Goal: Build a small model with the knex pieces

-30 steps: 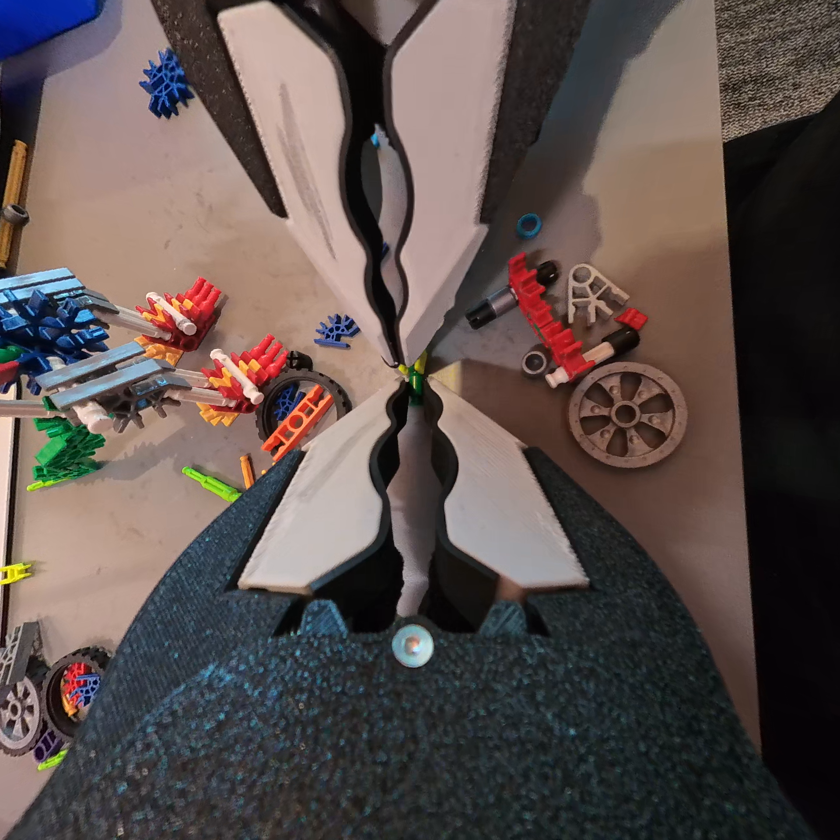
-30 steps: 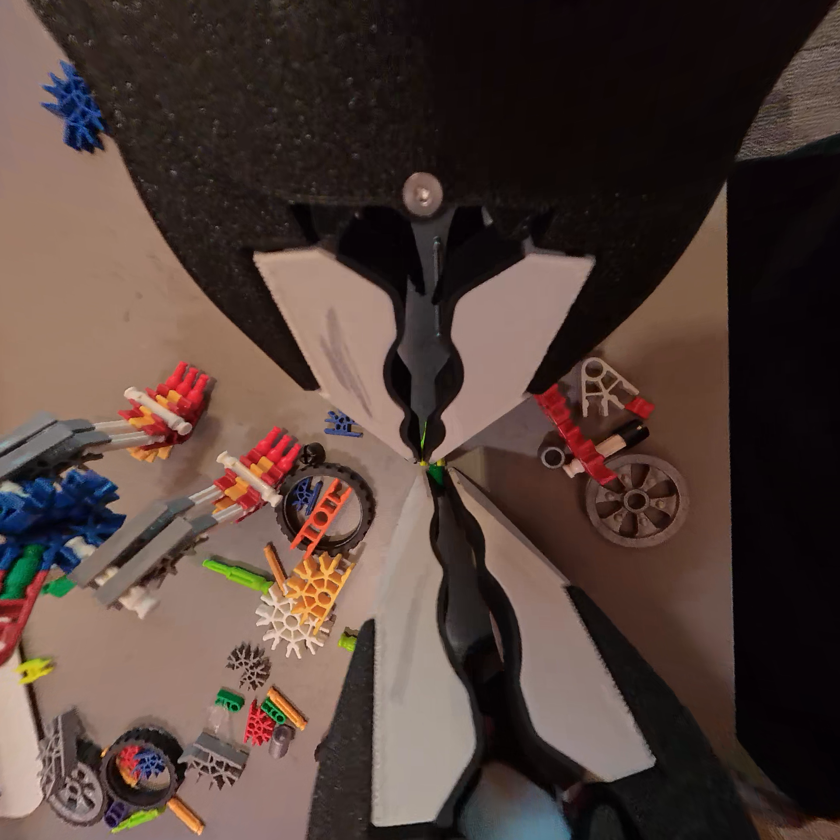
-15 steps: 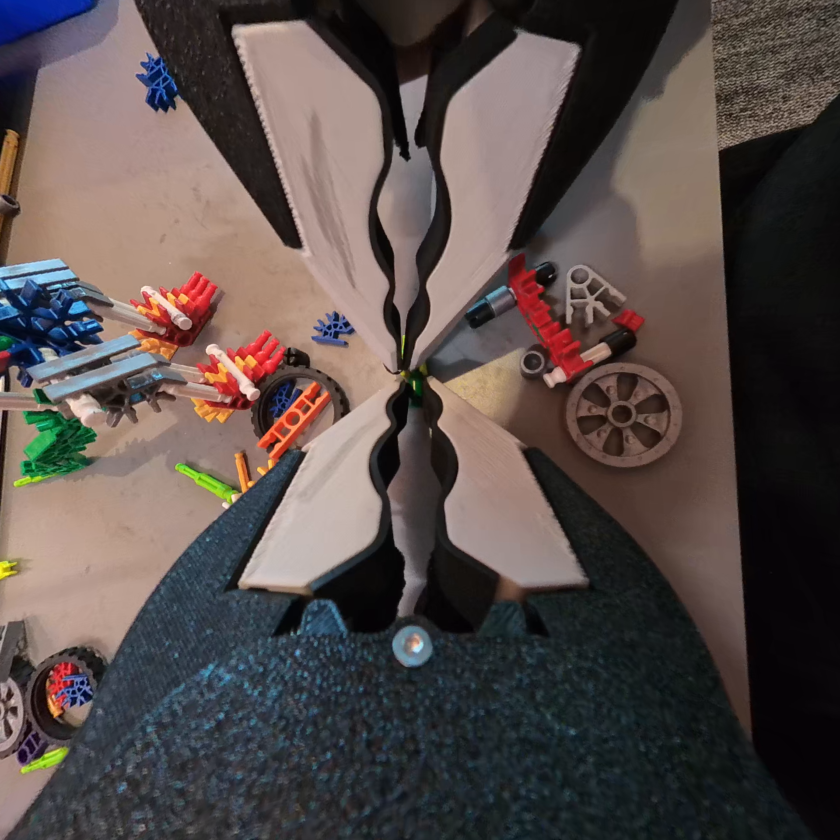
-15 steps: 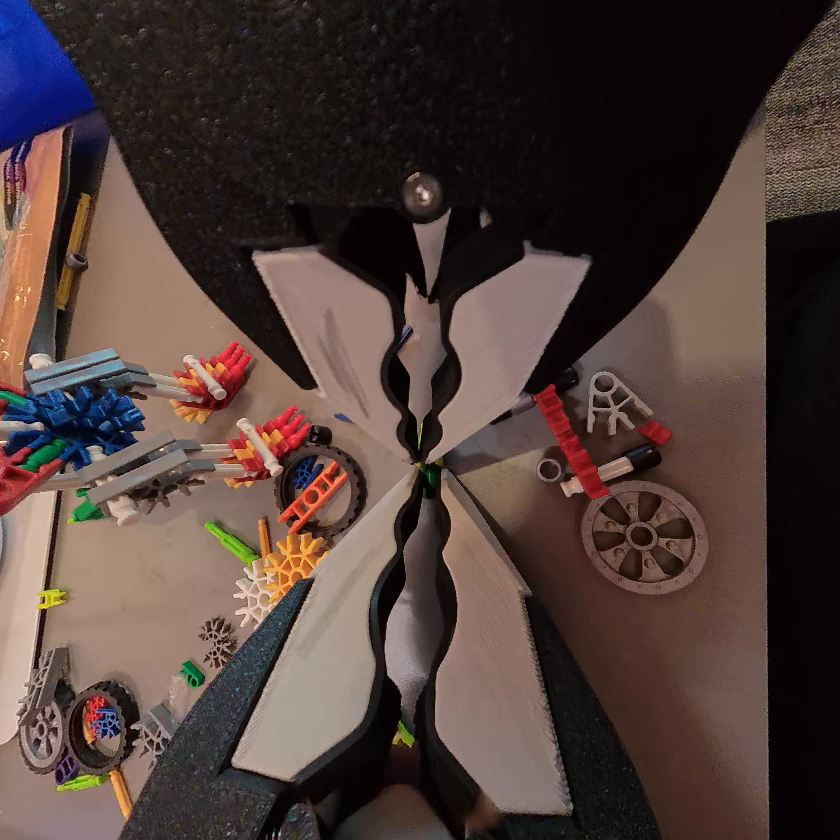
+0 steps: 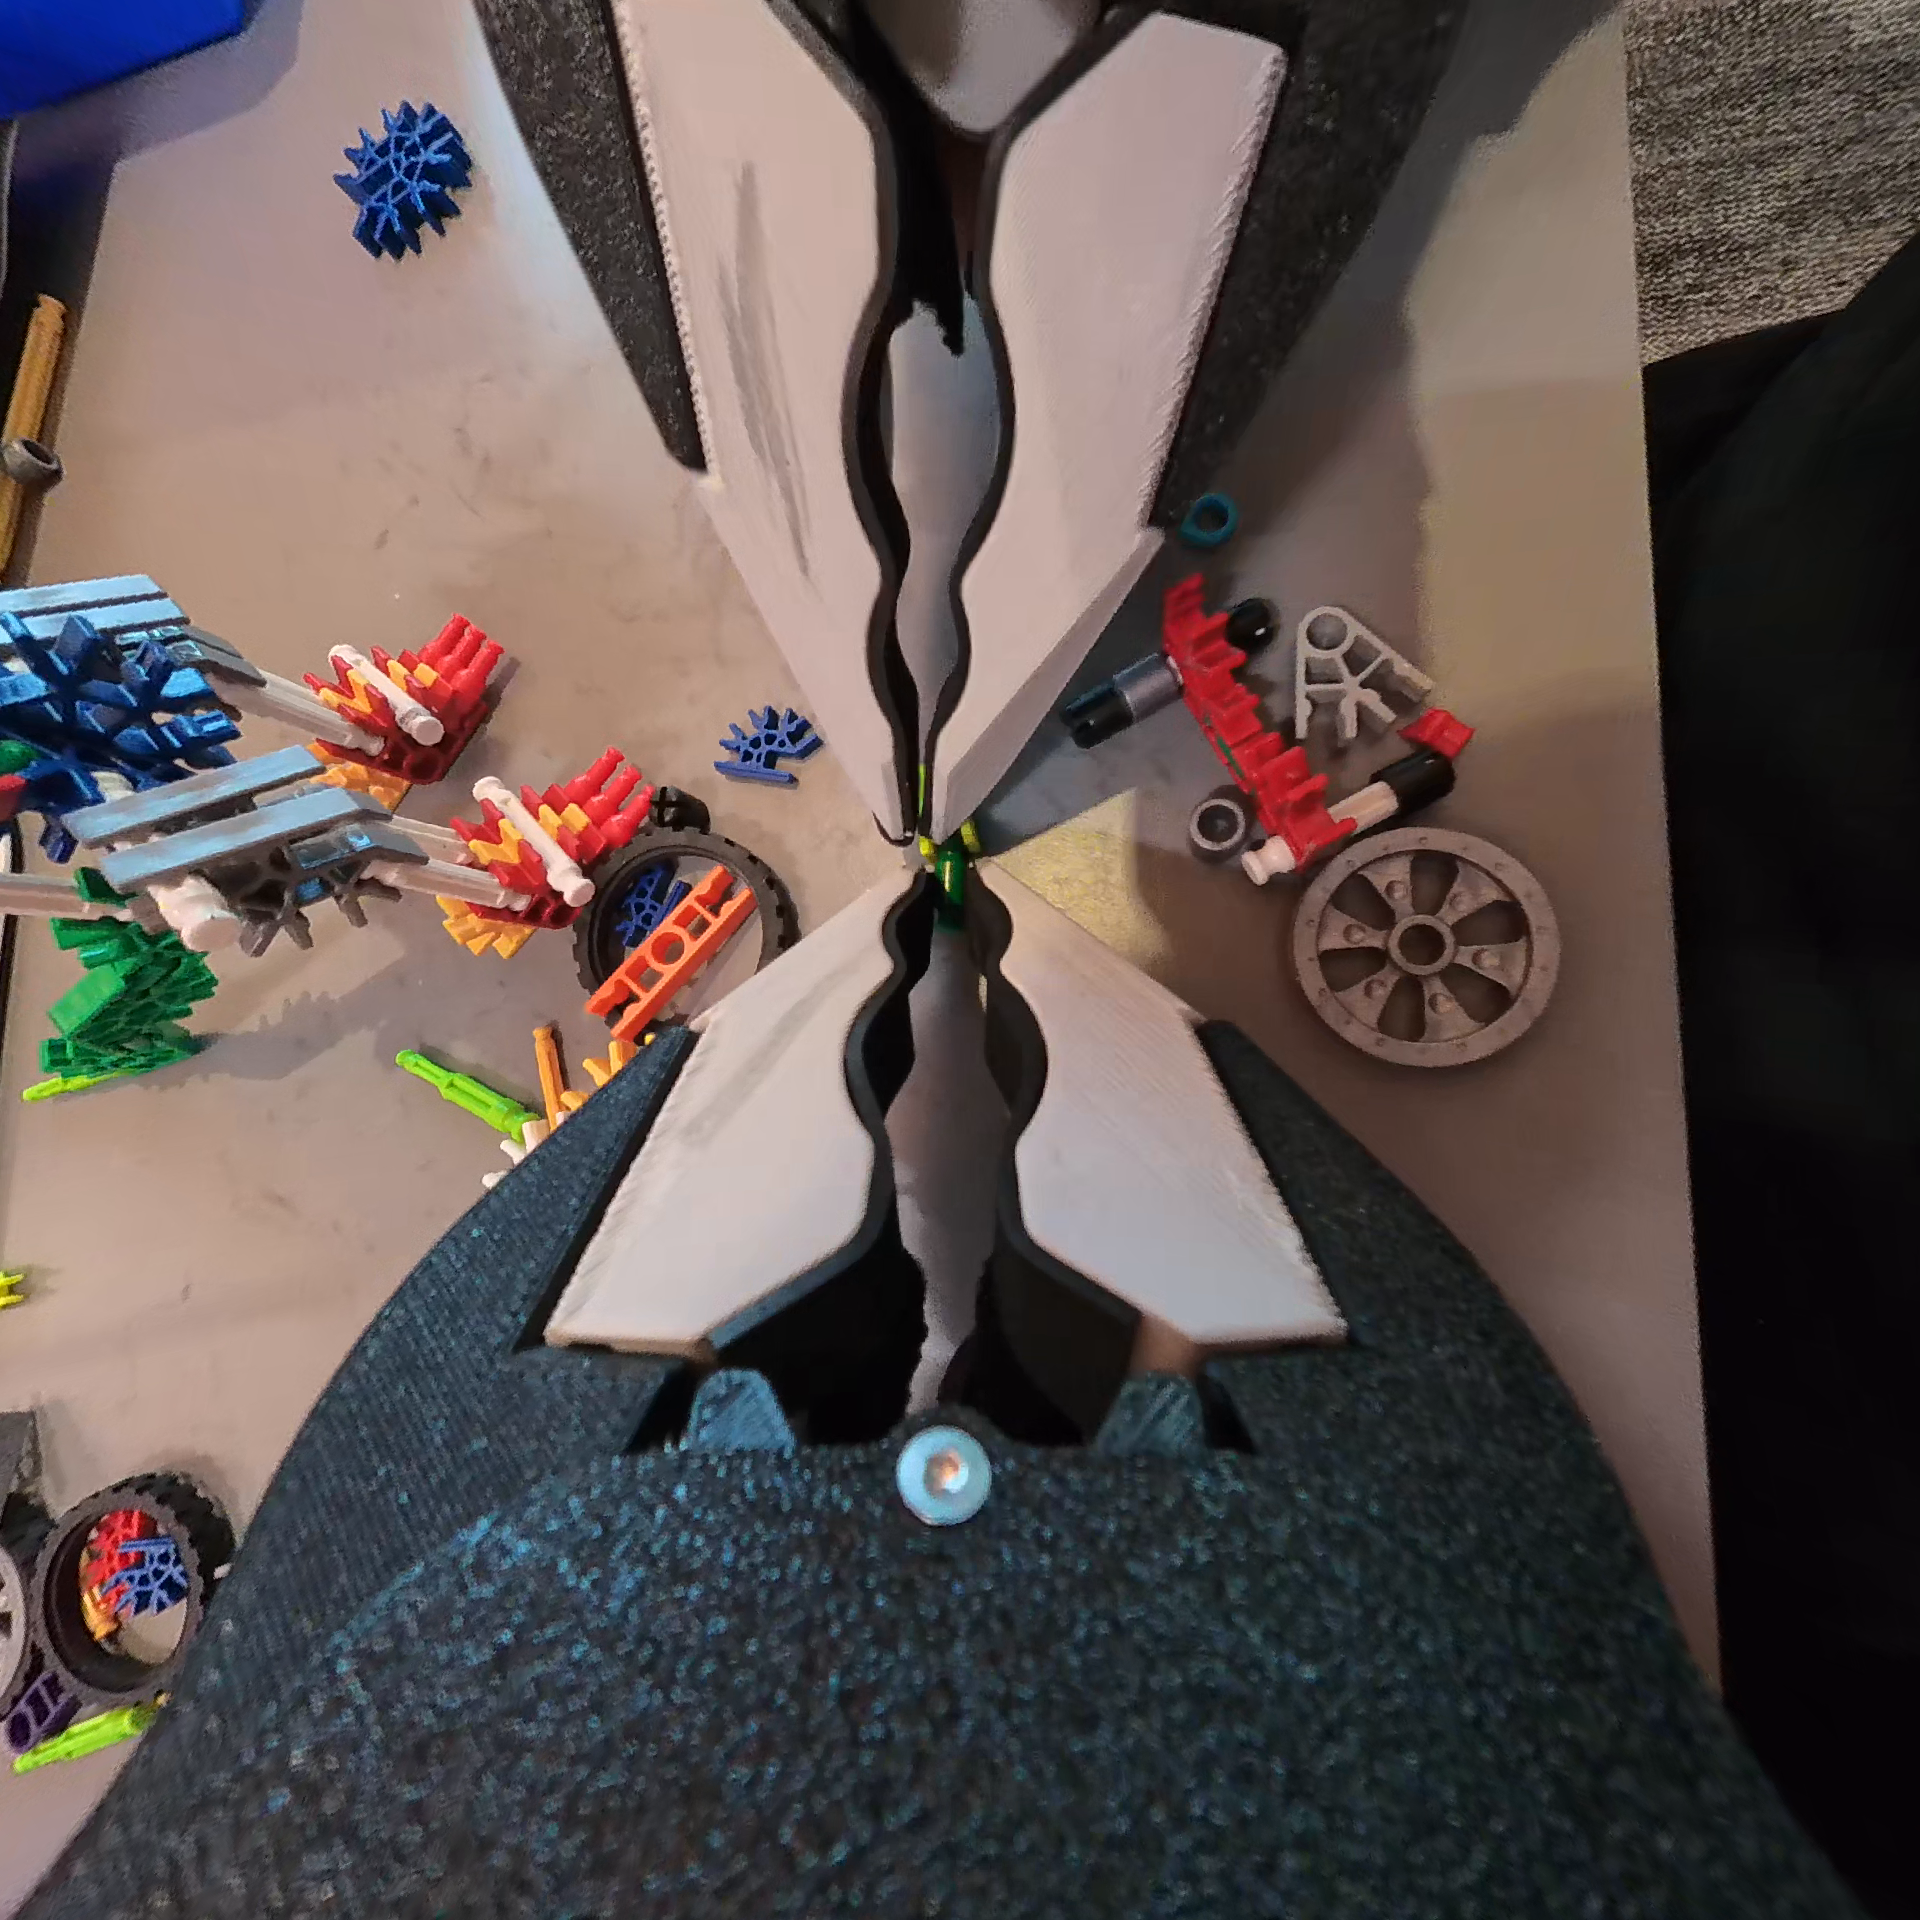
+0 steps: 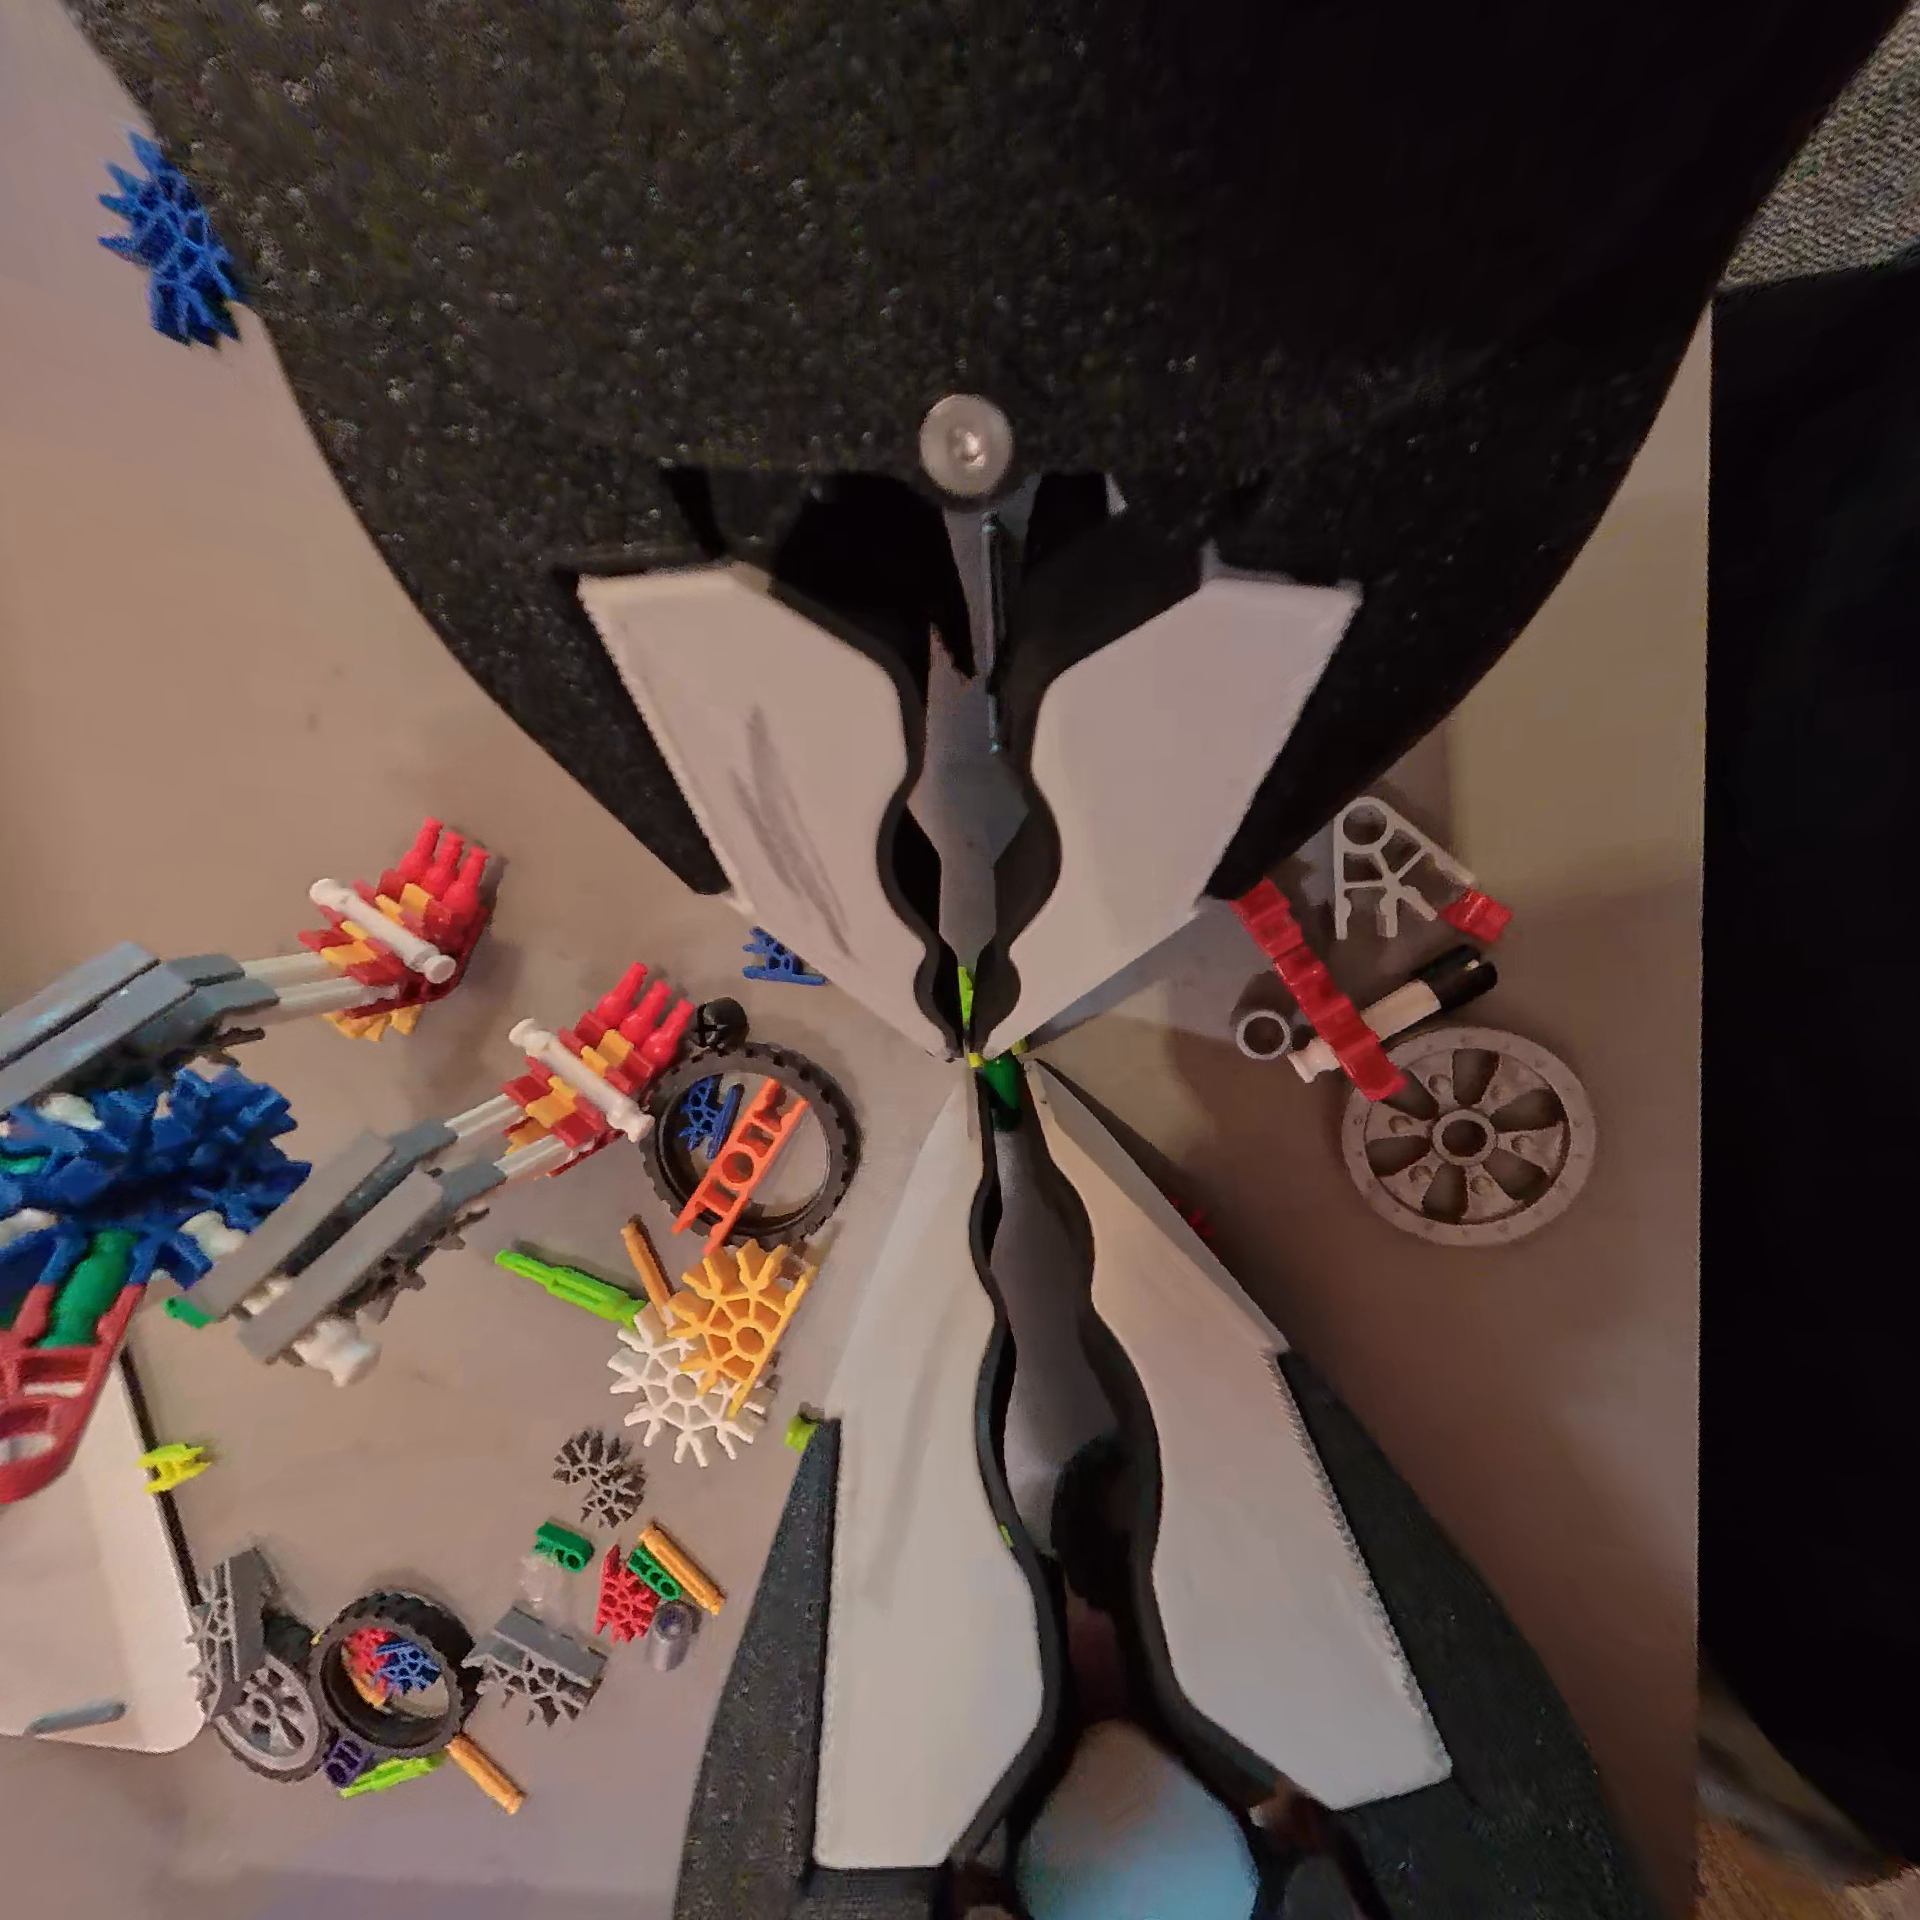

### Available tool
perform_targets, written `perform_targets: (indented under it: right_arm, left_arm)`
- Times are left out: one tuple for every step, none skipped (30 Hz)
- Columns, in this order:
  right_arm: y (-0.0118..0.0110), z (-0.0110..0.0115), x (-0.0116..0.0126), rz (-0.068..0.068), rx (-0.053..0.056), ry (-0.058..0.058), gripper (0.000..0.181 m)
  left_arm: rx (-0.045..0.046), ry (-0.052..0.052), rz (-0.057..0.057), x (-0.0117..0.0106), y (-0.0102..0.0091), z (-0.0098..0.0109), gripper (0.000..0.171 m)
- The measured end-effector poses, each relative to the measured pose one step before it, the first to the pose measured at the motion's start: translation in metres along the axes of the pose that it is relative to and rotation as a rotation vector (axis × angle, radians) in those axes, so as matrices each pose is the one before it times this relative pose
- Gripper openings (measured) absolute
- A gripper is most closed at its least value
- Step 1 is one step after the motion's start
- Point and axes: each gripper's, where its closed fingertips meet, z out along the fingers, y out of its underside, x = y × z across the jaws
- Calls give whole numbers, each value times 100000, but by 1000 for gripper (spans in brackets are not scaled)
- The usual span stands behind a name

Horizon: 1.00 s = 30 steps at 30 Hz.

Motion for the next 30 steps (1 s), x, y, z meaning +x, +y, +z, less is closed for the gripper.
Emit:
perform_targets:
  right_arm:
    - [-12,-9,1,1072,824,-398,1]
    - [14,-11,8,417,375,-301,1]
    - [-7,-1,2,118,110,-242,1]
    - [-7,0,-10,117,25,-226,1]
    - [6,-8,0,250,11,-187,1]
    - [8,-16,4,297,67,-42,1]
    - [15,-29,6,454,163,38,1]
    - [35,-64,29,795,261,-77,1]
    - [15,-78,40,863,427,-148,1]
    - [-5,-131,39,750,505,-345,0]
    - [34,-136,11,808,231,-650,1]
    - [47,-129,-96,436,89,-1119,1]
    - [38,-116,-63,14,265,-715,2]
    - [37,-85,-1,145,73,-320,3]
    - [73,-56,1,133,-254,-360,4]
    - [76,-31,-1,-143,-377,-228,4]
    - [66,-5,-17,-194,-442,-297,5]
    - [13,-28,-21,-43,-105,-396,6]
    - [-109,-78,10,346,486,-338,7]
    - [-89,-67,-16,330,389,-454,9]
    - [4,-8,-32,-409,-235,-232,10]
    - [103,90,6,-797,-824,276,10]
    - [151,145,-20,-632,-1100,43,10]
    - [112,176,-75,-623,-875,-232,9]
    - [35,136,-15,-576,-318,46,8]
    - [-34,61,41,-79,54,-19,8]
    - [-46,-21,78,93,215,-47,8]
    - [-58,-65,95,-11,456,82,7]
    - [-123,-128,67,239,735,-136,7]
    - [-219,-164,-22,240,1091,-591,7]
  left_arm:
    - [-145,65,190,-5,3,-9,3]
    - [-89,128,122,4,-4,9,3]
    - [-70,198,31,3,0,-3,3]
    - [-71,175,24,-13,1,0,3]
    - [-61,45,-25,2,4,2,3]
    - [-128,-119,-67,4,-5,5,3]
    - [-134,-274,124,3,-2,-8,3]
    - [-11,-269,61,3,-7,5,3]
    - [92,-128,-159,-6,4,5,3]
    - [74,31,-241,12,7,-6,3]
    - [56,-20,-156,-2,20,-16,3]
    - [50,-24,-71,4,-1,11,4]
    - [-59,-17,89,-1,2,-2,4]
    - [-143,17,186,2,2,-12,4]
    - [-119,60,173,-1,-5,9,4]
    - [-98,63,92,1,-4,-6,4]
    - [-103,34,138,-4,3,1,4]
    - [-55,16,125,1,2,-1,4]
    - [2,-6,7,-1,0,0,4]
    - [6,-62,-11,6,-2,-3,4]
    - [-2,-88,13,-6,-6,3,4]
    - [-6,-85,73,-1,6,4,4]
    - [-22,-18,104,-2,-3,1,4]
    - [-28,79,14,3,10,-5,4]
    - [10,115,13,-1,-6,-3,4]
    - [-6,72,34,-6,2,3,4]
    - [-14,-6,85,-7,2,-1,4]
    - [72,8,-43,3,1,-4,4]
    - [102,-12,-95,-2,-8,4,4]
    - [62,-70,-38,-1,-4,-2,4]
